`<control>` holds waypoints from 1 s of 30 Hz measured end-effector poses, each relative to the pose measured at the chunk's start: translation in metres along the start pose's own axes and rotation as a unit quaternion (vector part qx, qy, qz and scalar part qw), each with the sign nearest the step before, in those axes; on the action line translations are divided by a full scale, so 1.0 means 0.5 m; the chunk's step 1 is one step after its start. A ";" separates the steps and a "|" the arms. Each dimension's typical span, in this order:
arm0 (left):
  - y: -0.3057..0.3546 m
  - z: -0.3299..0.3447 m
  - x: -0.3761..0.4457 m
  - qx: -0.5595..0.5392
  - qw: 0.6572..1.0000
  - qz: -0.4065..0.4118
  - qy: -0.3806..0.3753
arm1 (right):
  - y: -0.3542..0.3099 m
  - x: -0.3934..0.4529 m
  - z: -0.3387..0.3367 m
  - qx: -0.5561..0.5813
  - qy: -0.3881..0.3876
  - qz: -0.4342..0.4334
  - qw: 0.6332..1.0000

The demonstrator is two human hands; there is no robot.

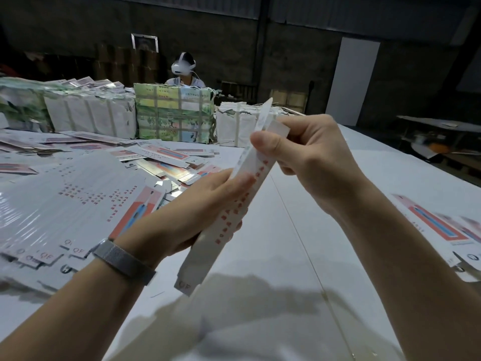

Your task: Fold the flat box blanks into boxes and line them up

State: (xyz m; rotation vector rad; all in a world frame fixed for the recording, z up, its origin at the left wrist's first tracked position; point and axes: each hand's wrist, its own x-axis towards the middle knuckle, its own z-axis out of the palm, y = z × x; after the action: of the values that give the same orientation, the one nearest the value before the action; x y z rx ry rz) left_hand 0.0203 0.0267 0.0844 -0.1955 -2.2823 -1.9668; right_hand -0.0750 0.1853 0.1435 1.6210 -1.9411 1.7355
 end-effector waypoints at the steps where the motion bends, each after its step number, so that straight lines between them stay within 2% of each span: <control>1: 0.001 0.004 0.001 0.008 1.000 0.014 0.014 | -0.002 -0.001 0.005 -0.010 0.015 -0.004 1.000; 5: -0.004 0.016 0.010 0.038 0.994 0.078 0.072 | 0.006 -0.005 0.033 -0.082 0.114 -0.028 0.990; 7: -0.011 0.029 0.011 0.124 0.978 0.146 0.087 | 0.009 -0.008 0.048 -0.136 0.160 -0.042 0.977; 10: -0.028 0.053 0.012 0.297 0.909 0.234 0.177 | 0.010 -0.014 0.064 -0.204 0.197 -0.061 0.957; 12: -0.032 0.057 0.016 0.318 0.878 0.279 0.223 | 0.008 -0.015 0.067 -0.211 0.193 -0.065 0.956; 13: -0.032 0.057 0.018 0.299 0.883 0.287 0.222 | 0.007 -0.015 0.067 -0.198 0.191 -0.069 0.959; 16: -0.021 0.054 0.012 0.110 0.948 0.250 0.165 | 0.015 -0.016 0.066 -0.130 0.206 -0.087 0.966; 18: -0.017 0.052 0.011 0.000 0.962 0.233 0.144 | 0.031 -0.017 0.066 -0.151 0.218 -0.079 0.961; 20: -0.017 0.050 0.012 -0.066 0.964 0.218 0.139 | 0.045 -0.018 0.071 -0.155 0.195 -0.025 0.968; 23: -0.028 0.048 0.018 -0.102 0.964 0.201 0.141 | 0.059 -0.023 0.089 -0.076 0.159 0.042 0.984; 30: -0.051 0.049 0.028 -0.090 0.964 0.200 0.149 | 0.083 -0.035 0.110 -0.013 0.159 0.042 0.986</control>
State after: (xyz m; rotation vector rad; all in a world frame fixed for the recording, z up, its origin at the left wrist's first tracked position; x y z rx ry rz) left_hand 0.0020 0.0473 0.0584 -0.3254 -1.7221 -1.8408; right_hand -0.0663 0.1464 0.0846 1.1802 -1.8928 1.8540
